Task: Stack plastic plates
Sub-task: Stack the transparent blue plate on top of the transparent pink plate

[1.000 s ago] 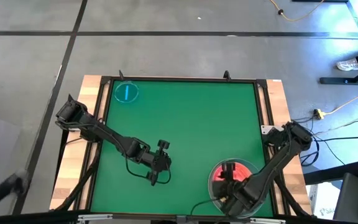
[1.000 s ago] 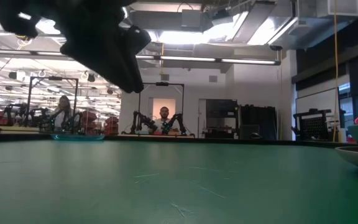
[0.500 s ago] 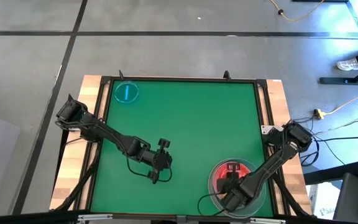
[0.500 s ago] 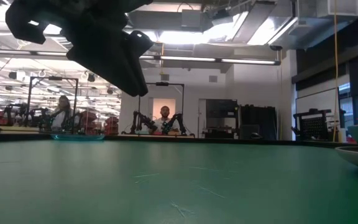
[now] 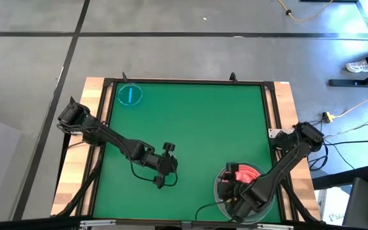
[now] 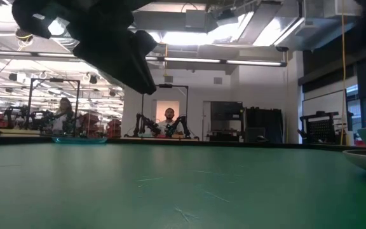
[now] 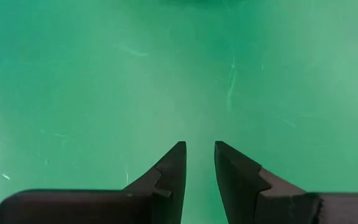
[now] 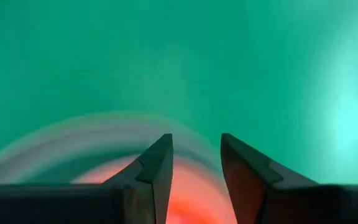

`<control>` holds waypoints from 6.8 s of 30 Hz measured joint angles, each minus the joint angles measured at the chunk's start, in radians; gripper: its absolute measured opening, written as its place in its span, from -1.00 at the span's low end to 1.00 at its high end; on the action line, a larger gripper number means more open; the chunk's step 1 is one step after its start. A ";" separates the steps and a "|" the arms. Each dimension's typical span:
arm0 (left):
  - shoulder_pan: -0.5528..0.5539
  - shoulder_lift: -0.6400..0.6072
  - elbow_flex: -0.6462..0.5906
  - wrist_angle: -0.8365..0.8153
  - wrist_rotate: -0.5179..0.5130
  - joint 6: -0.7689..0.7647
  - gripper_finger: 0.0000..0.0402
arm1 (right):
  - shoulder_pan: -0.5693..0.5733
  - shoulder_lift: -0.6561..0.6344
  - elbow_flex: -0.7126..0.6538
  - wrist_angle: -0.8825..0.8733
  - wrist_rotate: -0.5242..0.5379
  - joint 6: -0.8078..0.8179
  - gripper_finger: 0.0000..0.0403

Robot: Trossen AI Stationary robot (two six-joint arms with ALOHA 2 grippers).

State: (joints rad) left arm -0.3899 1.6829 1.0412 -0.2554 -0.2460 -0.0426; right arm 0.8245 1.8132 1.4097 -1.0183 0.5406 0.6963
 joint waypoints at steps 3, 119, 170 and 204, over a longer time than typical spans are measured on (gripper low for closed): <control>0.002 0.000 0.000 -0.003 -0.025 0.011 -0.61 | 0.000 -0.003 -0.033 0.121 0.184 -0.077 -0.37; 0.067 -0.030 -0.208 0.218 0.125 0.097 -0.93 | -0.204 0.004 -0.358 0.923 0.050 -0.529 -0.37; -0.164 -0.100 -0.220 0.294 0.068 -0.014 -0.45 | -0.464 0.157 -0.357 1.125 -0.284 -0.737 -0.93; -0.164 -0.100 -0.221 0.316 0.022 -0.086 -0.45 | 0.113 -0.458 -0.359 0.277 -0.336 0.514 -0.99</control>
State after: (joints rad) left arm -0.5541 1.5829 0.8204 0.0610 -0.2237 -0.1287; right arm 0.9374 1.3551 1.0504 -0.7410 0.2041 1.2104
